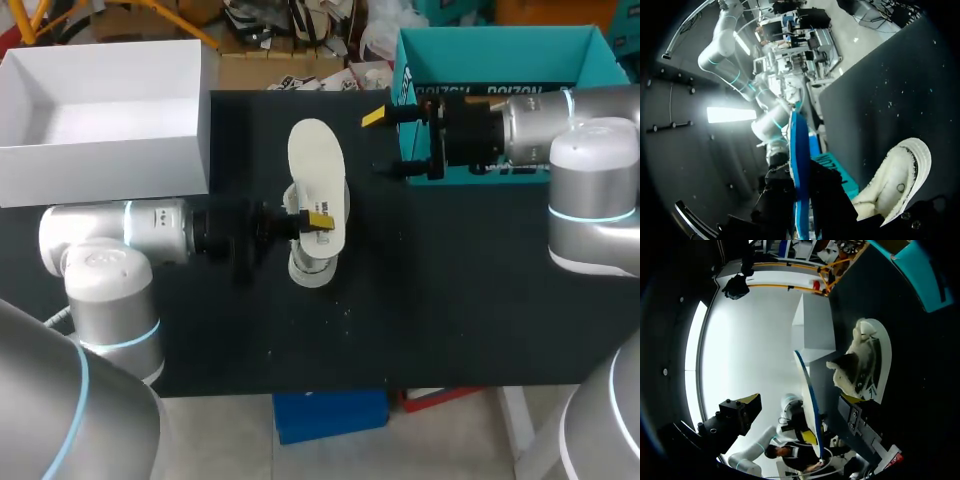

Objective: Take the shoe out of the shoebox, open the shoe tongue, remove and reinsert the insole, then place the shoe into the shoebox

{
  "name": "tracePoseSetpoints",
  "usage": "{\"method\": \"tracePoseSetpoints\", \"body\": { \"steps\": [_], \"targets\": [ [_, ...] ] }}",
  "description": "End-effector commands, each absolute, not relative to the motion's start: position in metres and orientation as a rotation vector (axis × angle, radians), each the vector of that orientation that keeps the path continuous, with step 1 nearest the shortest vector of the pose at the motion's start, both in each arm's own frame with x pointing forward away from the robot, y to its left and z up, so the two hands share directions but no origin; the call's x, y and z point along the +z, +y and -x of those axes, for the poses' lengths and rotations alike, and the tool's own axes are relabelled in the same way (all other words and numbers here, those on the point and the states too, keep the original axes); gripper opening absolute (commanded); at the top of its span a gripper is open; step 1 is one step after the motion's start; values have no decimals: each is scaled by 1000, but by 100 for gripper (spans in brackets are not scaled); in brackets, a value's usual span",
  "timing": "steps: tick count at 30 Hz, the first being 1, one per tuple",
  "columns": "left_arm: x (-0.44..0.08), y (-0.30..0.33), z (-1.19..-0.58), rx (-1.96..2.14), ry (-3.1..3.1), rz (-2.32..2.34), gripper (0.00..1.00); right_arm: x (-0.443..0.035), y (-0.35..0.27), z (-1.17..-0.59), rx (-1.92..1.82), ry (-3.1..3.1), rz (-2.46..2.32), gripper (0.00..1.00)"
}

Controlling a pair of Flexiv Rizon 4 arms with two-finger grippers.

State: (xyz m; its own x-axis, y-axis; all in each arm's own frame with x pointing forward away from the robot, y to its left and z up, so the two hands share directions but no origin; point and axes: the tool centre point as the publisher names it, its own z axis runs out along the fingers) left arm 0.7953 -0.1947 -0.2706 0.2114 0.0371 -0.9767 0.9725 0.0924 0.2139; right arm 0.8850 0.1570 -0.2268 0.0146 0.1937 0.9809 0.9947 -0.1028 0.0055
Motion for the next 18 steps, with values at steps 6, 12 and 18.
{"method": "tracePoseSetpoints", "body": {
  "steps": [6,12,18],
  "targets": [
    [-263,-202,-829,-967,1113,-1229,0,-228,159,-885,-1185,-1297,1436,100],
    [-261,-203,-830,-973,1113,-1222,0,-228,159,-885,-1185,-1297,1436,100],
    [-261,-203,-830,-973,1113,-1222,0,-233,166,-887,-1207,-1311,1395,100]
  ]
}}
